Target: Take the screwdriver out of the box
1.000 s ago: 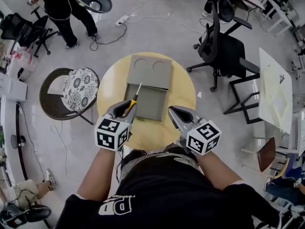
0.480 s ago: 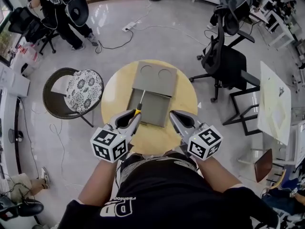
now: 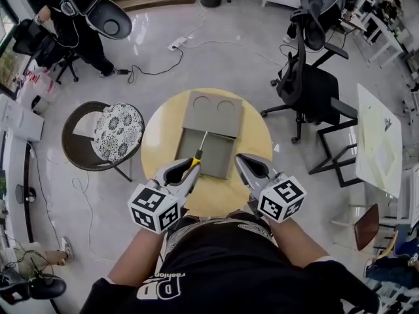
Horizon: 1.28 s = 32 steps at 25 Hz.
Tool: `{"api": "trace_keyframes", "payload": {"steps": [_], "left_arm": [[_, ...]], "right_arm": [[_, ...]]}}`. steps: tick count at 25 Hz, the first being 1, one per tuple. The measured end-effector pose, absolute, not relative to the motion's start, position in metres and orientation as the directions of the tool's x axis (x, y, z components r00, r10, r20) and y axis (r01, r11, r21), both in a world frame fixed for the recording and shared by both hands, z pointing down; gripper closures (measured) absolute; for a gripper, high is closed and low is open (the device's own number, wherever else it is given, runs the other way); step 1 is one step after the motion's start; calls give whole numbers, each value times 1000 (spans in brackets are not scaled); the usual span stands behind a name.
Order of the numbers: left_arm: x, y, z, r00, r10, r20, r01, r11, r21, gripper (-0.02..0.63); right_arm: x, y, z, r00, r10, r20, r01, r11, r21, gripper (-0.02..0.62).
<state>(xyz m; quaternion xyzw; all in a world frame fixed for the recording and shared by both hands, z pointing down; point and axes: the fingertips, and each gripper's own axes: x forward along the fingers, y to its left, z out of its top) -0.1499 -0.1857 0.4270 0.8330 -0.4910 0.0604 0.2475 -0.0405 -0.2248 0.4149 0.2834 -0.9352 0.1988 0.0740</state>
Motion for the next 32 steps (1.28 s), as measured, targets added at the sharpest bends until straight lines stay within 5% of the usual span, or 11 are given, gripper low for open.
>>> {"api": "trace_keyframes", "payload": {"steps": [32], "left_arm": [[-130,-194,399,556,-782,281,-820,-461,339,468]], "right_arm": [[-30,-220,416,-823,-510,251,-568,761,-315,595]]}}
